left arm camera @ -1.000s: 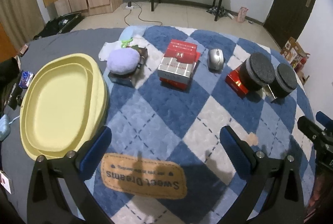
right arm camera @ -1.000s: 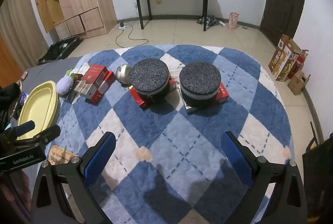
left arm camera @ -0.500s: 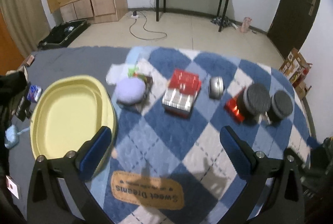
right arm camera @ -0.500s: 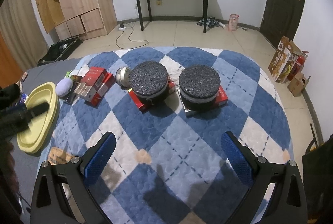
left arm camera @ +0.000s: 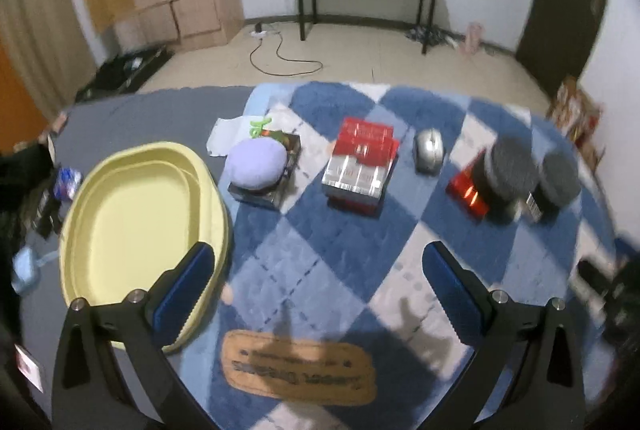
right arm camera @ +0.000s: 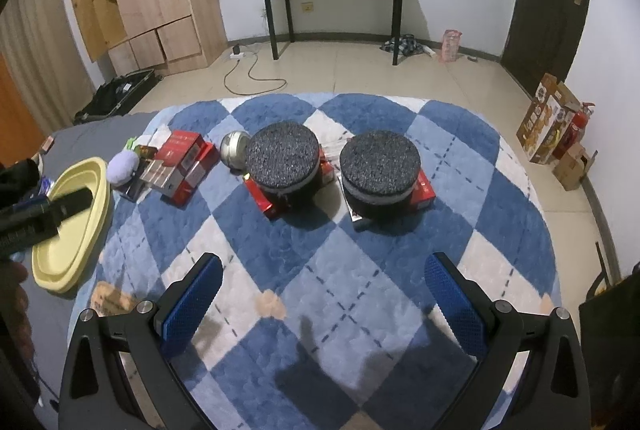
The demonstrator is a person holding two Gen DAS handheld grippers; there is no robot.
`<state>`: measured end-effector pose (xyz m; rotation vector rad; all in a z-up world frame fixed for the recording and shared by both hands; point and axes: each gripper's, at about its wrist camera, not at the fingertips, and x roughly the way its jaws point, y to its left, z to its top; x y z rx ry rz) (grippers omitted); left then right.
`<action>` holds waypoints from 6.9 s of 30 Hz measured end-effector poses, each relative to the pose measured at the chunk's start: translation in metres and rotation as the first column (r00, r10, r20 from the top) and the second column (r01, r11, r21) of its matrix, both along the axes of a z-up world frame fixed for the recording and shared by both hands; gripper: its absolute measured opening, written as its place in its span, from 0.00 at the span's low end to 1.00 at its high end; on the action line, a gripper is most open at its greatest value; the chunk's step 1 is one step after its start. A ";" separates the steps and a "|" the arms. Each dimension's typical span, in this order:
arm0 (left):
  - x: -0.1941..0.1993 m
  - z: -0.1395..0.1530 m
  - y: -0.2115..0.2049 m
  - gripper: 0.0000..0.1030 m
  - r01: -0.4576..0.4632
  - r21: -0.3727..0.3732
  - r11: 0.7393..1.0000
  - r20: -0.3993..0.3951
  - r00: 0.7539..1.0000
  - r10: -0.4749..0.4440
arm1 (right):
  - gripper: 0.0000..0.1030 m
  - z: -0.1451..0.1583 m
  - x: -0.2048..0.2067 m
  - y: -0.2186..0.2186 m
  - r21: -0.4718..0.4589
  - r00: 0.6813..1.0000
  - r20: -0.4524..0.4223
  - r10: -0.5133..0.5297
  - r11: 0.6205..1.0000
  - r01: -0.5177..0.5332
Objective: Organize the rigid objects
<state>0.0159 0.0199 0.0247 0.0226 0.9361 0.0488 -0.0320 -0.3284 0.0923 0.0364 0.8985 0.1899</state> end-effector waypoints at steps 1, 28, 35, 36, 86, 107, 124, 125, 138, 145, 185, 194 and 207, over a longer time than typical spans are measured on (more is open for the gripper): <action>-0.001 -0.005 0.000 1.00 0.016 -0.003 1.000 -0.013 1.000 -0.016 | 1.00 -0.002 0.000 -0.001 0.005 1.000 -0.012 -0.001 1.000 0.001; -0.001 -0.039 0.004 1.00 0.032 -0.064 0.997 -0.115 0.993 -0.039 | 1.00 -0.026 0.009 -0.016 0.042 0.997 -0.075 -0.004 0.999 0.007; 0.005 -0.043 0.008 1.00 0.007 -0.099 0.995 -0.128 0.992 -0.019 | 1.00 -0.032 0.014 -0.023 0.054 0.997 -0.070 -0.018 0.998 0.022; 0.005 -0.043 0.007 1.00 0.014 -0.097 0.995 -0.124 0.992 -0.026 | 1.00 -0.032 0.015 -0.024 0.057 0.997 -0.070 -0.023 0.998 0.027; 0.090 -0.008 0.024 0.56 0.150 -0.209 0.966 0.026 0.989 -0.148 | 0.65 -0.028 0.084 -0.043 0.049 0.974 0.152 0.170 0.983 -0.180; 0.047 -0.057 0.291 0.56 -0.198 -0.117 0.973 -0.041 0.980 0.195 | 0.65 -0.054 0.033 0.384 0.063 0.718 0.030 0.696 0.715 -0.696; 0.035 -0.066 0.303 1.00 -0.238 -0.233 0.943 -0.045 0.971 0.235 | 0.97 -0.070 0.036 0.409 0.059 0.759 0.042 0.649 0.757 -0.651; 0.034 -0.056 0.296 1.00 -0.226 -0.231 0.946 -0.021 0.974 0.227 | 1.00 -0.063 0.036 0.395 0.092 0.780 0.064 0.622 0.775 -0.625; 0.080 0.000 0.116 1.00 0.121 -0.195 0.973 0.025 0.993 -0.118 | 1.00 -0.031 0.060 0.061 0.061 0.974 0.217 0.061 0.995 -0.076; 0.087 -0.019 0.064 1.00 0.193 -0.137 0.972 -0.023 0.980 -0.198 | 1.00 -0.046 0.084 -0.016 0.063 0.987 0.147 -0.066 0.996 0.057; 0.124 -0.053 0.061 0.57 0.167 -0.046 0.985 -0.060 0.984 -0.170 | 0.94 -0.120 0.132 -0.033 -0.095 0.993 0.099 0.071 0.994 -0.062; 0.087 -0.008 0.070 0.56 0.181 -0.063 0.981 0.072 0.982 -0.177 | 0.86 -0.089 0.098 -0.032 -0.119 0.970 0.233 0.077 0.992 -0.050; 0.018 0.047 0.221 0.56 -0.029 -0.079 0.996 0.103 0.994 0.038 | 0.87 0.068 0.053 0.107 -0.058 0.798 0.457 0.392 0.909 -0.413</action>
